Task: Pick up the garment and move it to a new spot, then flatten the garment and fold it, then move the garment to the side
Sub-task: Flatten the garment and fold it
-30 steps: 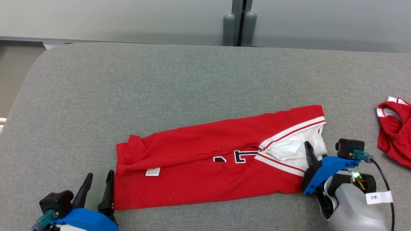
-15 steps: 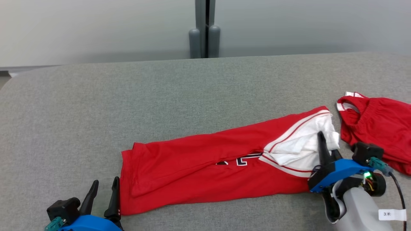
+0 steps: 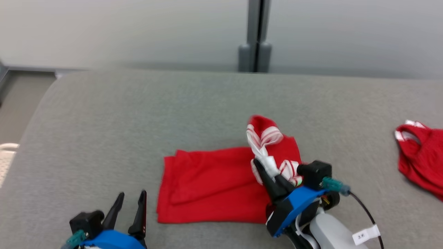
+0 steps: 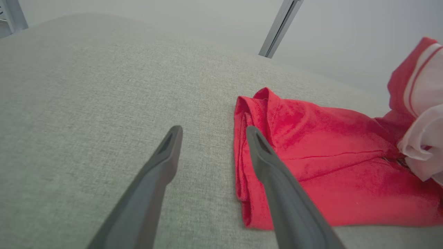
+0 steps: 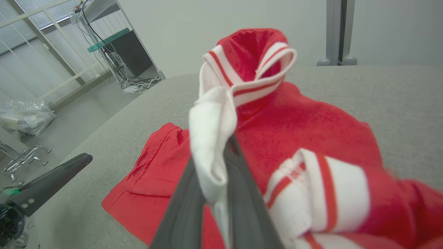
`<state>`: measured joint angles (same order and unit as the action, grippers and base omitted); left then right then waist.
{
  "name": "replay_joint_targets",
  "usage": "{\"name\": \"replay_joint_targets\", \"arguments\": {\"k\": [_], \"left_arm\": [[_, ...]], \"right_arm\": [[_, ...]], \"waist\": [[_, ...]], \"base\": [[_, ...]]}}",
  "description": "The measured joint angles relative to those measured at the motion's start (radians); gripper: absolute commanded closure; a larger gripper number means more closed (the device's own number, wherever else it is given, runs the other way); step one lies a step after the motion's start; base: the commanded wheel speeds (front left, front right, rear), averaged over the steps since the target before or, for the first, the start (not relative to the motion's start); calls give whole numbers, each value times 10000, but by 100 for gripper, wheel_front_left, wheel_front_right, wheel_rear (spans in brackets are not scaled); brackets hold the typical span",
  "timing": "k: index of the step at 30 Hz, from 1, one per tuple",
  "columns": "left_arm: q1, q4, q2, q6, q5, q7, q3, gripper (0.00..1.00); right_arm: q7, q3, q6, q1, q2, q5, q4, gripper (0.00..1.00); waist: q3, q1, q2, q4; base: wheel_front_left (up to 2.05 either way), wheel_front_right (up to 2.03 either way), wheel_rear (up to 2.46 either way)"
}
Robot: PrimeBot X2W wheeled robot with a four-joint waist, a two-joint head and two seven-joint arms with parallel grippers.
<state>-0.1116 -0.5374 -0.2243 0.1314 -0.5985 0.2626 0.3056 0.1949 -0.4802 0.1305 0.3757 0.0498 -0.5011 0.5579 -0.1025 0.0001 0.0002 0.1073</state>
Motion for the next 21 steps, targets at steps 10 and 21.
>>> {"name": "replay_joint_targets", "arguments": {"k": [10,21], "left_arm": [[-373,-291,29,0,-98,4,863,0],[-546,-351,8,0,495,2,500,0]], "right_arm": [[63,-1517,0,1410,-25,-554,1524,100],[652,-1239,2,2050,-40,-1484,1804,0]], "waist": [[63,-2,-2,1943],[-201,0,-2,1717]], "base": [[0,0,0],[0,0,0]]}}
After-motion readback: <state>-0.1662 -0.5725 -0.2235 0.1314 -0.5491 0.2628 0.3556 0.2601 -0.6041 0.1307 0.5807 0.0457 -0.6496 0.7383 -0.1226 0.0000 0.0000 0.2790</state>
